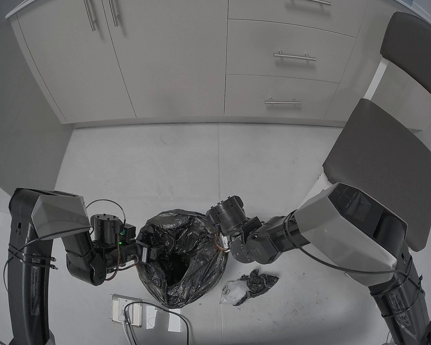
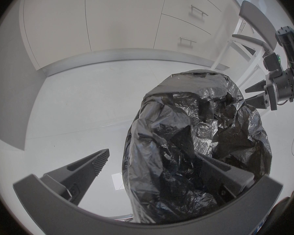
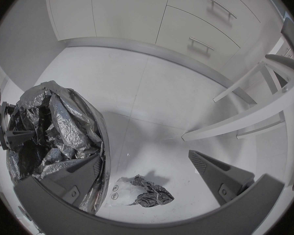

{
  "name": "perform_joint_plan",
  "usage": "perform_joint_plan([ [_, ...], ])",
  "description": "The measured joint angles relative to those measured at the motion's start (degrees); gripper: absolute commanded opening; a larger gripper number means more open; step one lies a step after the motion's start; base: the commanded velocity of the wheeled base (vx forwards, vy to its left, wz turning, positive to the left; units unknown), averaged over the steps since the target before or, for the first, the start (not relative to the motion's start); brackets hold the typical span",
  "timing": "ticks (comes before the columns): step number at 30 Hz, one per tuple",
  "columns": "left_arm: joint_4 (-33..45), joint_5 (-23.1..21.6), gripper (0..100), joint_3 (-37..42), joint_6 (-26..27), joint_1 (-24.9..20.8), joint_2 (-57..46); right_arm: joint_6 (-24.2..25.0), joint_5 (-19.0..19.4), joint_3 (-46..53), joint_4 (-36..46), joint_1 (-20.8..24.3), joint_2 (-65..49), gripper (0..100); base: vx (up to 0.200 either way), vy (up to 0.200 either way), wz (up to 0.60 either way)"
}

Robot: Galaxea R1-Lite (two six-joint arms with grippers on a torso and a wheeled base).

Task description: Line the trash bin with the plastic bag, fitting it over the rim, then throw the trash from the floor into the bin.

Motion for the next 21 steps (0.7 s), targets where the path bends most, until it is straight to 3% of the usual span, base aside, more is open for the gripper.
perform_joint_plan([
  [21,-0.3,0.0,100,0.0,-0.7,0.1,0.4,0.0,0.7,-3.7,-0.1,-2.4,5.9,100,0.0,0.0,0.0],
])
